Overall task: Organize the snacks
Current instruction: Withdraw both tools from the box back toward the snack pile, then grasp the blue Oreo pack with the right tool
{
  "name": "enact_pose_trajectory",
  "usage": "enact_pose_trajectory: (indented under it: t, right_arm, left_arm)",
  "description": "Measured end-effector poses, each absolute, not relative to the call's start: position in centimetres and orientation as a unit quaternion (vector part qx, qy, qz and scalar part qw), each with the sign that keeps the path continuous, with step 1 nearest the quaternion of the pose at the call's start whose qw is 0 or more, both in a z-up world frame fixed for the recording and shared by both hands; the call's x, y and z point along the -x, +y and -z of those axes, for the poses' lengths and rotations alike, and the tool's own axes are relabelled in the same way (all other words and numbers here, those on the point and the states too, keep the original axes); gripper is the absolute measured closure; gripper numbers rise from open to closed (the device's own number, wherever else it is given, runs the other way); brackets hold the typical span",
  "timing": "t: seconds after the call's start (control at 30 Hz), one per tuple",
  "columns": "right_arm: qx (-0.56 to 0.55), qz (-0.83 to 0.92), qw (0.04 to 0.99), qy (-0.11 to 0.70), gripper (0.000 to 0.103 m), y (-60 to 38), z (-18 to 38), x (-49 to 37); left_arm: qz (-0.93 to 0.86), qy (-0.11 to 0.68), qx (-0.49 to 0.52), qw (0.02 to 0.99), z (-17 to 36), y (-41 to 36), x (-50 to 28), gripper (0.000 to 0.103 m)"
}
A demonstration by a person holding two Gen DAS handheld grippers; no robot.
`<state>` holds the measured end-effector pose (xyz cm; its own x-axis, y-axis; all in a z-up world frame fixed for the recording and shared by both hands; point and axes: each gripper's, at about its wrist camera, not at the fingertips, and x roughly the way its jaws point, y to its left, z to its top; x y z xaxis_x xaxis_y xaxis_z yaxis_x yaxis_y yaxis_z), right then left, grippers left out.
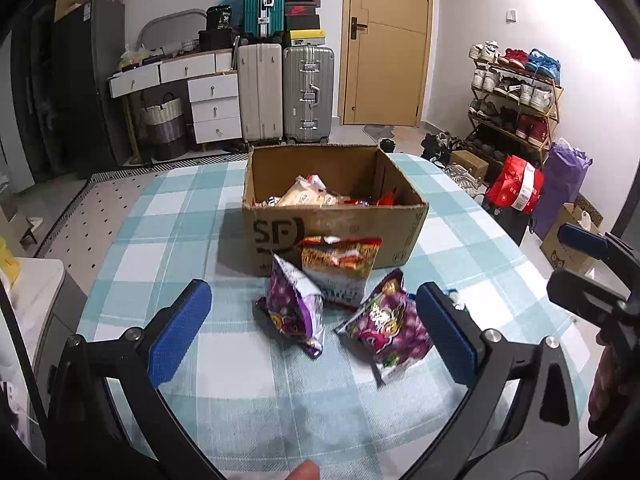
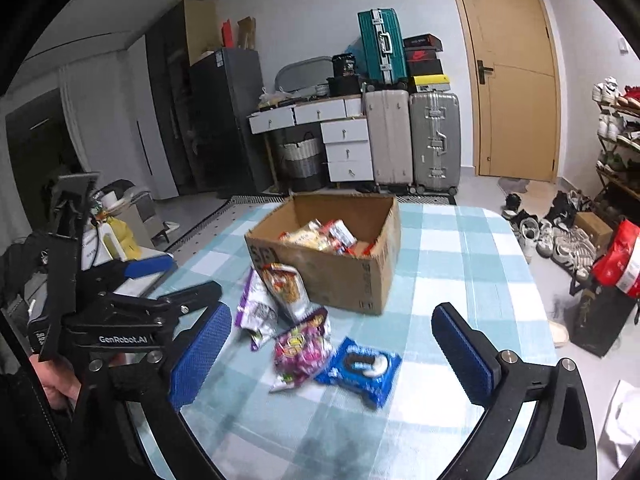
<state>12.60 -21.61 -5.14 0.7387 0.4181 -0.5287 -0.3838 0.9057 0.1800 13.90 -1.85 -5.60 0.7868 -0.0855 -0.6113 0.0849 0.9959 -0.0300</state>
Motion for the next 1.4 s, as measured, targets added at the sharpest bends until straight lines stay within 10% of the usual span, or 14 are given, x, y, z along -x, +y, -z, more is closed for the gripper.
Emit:
enact_pose_trajectory:
  t: [1.4]
  right_arm:
    - [0.036, -0.14, 0.877, 0.459, 0.002, -17.6, 19.4, -20.6]
  left_arm:
    - [0.051, 0.428, 0.06, 0.9, 17.3, 2.5, -18.1, 0.001]
